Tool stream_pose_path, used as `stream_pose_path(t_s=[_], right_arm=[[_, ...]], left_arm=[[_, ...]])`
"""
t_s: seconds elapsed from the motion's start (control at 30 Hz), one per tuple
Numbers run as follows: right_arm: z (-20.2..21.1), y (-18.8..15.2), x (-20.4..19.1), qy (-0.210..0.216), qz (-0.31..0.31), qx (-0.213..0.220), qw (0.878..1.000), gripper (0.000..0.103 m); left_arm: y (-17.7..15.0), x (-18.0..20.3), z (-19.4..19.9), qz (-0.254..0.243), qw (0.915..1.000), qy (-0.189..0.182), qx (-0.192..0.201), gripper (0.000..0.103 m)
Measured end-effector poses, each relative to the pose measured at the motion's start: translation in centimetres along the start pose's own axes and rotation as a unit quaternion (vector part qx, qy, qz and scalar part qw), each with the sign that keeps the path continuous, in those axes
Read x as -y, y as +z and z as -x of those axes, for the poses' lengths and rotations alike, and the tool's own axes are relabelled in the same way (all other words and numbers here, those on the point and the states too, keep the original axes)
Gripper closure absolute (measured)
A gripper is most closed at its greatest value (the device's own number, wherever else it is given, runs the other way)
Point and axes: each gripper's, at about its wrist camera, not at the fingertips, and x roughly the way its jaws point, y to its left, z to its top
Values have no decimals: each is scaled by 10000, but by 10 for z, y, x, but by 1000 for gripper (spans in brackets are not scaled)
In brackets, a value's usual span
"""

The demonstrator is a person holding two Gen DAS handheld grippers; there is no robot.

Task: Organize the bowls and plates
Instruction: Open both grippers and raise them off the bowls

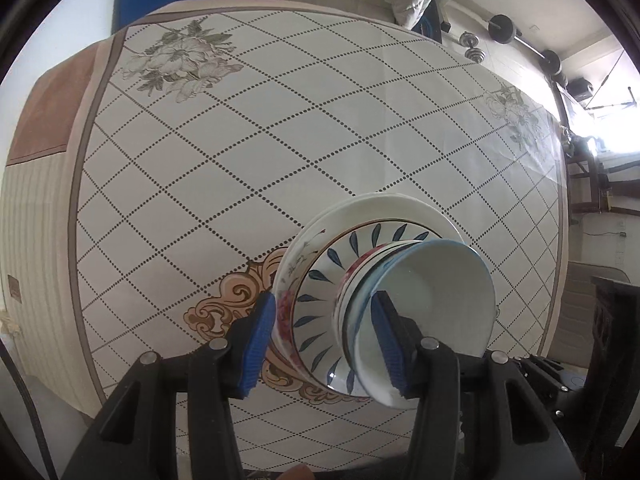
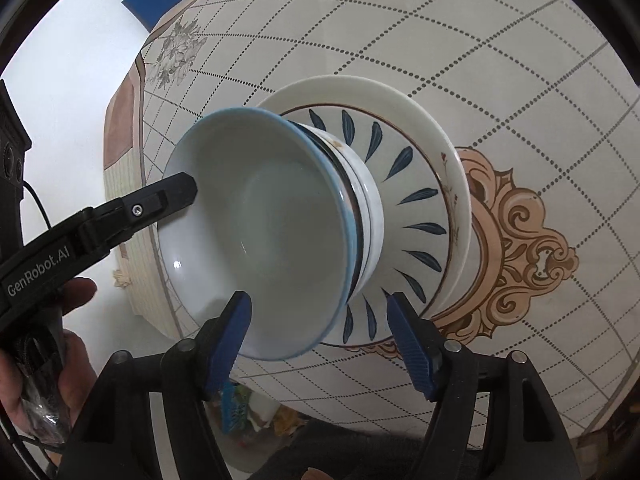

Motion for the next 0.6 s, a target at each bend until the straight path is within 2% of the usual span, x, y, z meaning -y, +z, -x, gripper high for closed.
stream_pose_path(t_s=[0.13,0.2,0.23,0.43,0.5,0.53,0.57,0.6], right_arm=[[23,-24,-14,-639,259,483,9965,26],[35,-39,-18,-909,365,729,9925,26],[40,-47,-20,-1038,393,824,9904,26],[76,-100,-31,-1370,442,1369,9801,23],[87,-118,-36,-1463,496,1581,9753,14],[94,-128,-38,-1530,550,1692,9721,10],[99,-136,-40,-1612,595,1815,9683,4],[106,-145,-43,-1699,637,1947,9639,3]], left_arm=[[-29,-7,32,-29,9985,248,481,55],[-47,-5,45,-65,9970,330,704,44],[-56,-5,52,-93,9961,361,806,43],[-108,2,83,-214,9924,401,1148,43],[-122,4,94,-231,9893,525,1338,29],[-129,5,100,-227,9876,563,1449,17],[-136,7,107,-219,9855,601,1571,11],[-143,8,113,-216,9836,626,1680,11]])
